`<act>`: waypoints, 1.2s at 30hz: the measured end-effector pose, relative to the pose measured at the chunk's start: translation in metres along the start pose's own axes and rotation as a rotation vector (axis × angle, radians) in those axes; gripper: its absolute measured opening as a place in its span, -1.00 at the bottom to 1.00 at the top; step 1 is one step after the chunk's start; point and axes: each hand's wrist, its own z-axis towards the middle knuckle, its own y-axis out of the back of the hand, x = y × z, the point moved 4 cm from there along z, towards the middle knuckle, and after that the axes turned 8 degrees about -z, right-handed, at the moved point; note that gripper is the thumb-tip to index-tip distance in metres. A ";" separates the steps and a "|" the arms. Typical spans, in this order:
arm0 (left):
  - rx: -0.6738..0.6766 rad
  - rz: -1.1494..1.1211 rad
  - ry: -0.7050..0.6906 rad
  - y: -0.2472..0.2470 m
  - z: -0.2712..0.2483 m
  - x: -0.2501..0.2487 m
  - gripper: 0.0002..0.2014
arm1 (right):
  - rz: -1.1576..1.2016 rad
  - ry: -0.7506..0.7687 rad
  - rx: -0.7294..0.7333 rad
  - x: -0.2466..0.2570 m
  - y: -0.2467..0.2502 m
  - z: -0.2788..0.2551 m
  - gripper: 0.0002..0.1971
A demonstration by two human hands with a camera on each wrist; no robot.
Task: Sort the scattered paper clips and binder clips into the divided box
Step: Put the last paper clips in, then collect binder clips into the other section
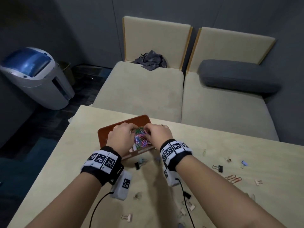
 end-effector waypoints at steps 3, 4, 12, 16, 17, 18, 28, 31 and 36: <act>-0.010 -0.025 -0.065 0.000 -0.007 -0.007 -0.77 | 0.046 0.004 -0.030 -0.004 -0.003 -0.004 -0.76; -0.014 -0.048 -0.085 -0.001 -0.009 -0.011 -0.78 | 0.081 0.008 -0.066 -0.008 0.000 -0.010 -0.77; 0.067 -0.223 -0.258 -0.048 -0.030 -0.073 -0.83 | 0.158 -0.224 -0.106 -0.114 -0.005 -0.121 -0.82; 0.211 -0.134 -0.304 -0.107 -0.037 -0.104 -0.79 | 0.101 -0.335 -0.011 -0.169 -0.021 -0.178 -0.81; 0.240 -0.092 -0.302 -0.122 -0.038 -0.109 -0.78 | 0.098 -0.363 0.001 -0.181 -0.023 -0.188 -0.81; 0.265 -0.056 -0.302 -0.136 -0.039 -0.117 -0.76 | 0.095 -0.389 0.008 -0.194 -0.025 -0.198 -0.81; 0.354 0.140 -0.158 -0.234 -0.009 -0.160 -0.58 | 0.059 -0.494 0.065 -0.291 -0.035 -0.240 -0.73; 0.338 0.208 -0.103 -0.248 0.004 -0.168 -0.58 | 0.077 -0.434 0.082 -0.303 -0.038 -0.233 -0.71; 0.339 0.251 -0.046 -0.263 0.017 -0.173 -0.72 | 0.060 -0.278 0.213 -0.309 -0.041 -0.215 -0.74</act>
